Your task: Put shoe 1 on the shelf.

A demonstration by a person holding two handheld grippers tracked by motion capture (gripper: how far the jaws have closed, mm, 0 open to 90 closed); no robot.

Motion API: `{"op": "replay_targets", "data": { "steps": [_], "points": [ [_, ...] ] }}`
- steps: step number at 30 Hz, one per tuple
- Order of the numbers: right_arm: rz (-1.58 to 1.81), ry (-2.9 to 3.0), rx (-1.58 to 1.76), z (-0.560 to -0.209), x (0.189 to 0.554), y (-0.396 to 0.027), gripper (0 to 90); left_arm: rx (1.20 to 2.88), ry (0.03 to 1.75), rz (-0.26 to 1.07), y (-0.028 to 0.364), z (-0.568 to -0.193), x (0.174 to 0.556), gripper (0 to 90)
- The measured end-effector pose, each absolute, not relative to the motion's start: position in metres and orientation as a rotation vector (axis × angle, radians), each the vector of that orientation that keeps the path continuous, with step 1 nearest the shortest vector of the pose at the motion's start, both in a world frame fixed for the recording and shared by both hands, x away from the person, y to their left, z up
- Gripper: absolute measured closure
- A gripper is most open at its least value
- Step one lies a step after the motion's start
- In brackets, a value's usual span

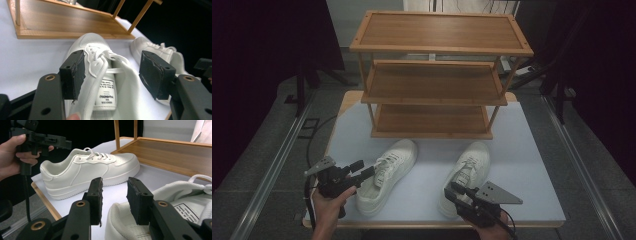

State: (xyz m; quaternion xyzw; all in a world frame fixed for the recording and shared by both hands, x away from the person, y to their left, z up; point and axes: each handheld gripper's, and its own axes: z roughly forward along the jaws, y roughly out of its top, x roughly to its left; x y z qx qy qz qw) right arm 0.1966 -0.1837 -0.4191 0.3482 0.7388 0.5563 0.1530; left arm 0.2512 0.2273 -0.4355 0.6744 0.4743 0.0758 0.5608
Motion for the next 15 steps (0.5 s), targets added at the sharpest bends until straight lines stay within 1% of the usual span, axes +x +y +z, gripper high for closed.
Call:
{"op": "replay_targets", "data": {
  "steps": [3, 7, 15],
  "points": [
    [1.597, 2.118, 1.009, -0.42, 0.197, -0.185, 63.3, 1.61, 1.121, 0.18, 0.224, -0.437, 0.258, 37.8],
    [1.597, 2.109, 1.03, -0.421, 0.198, -0.186, 62.9, 1.68, 1.135, 0.181, 0.22, -0.444, 0.272, 38.4],
    [1.601, 2.098, 1.042, -0.421, 0.199, -0.187, 62.1, 1.778, 1.155, 0.164, 0.217, -0.456, 0.286, 40.6]
  ]
}}
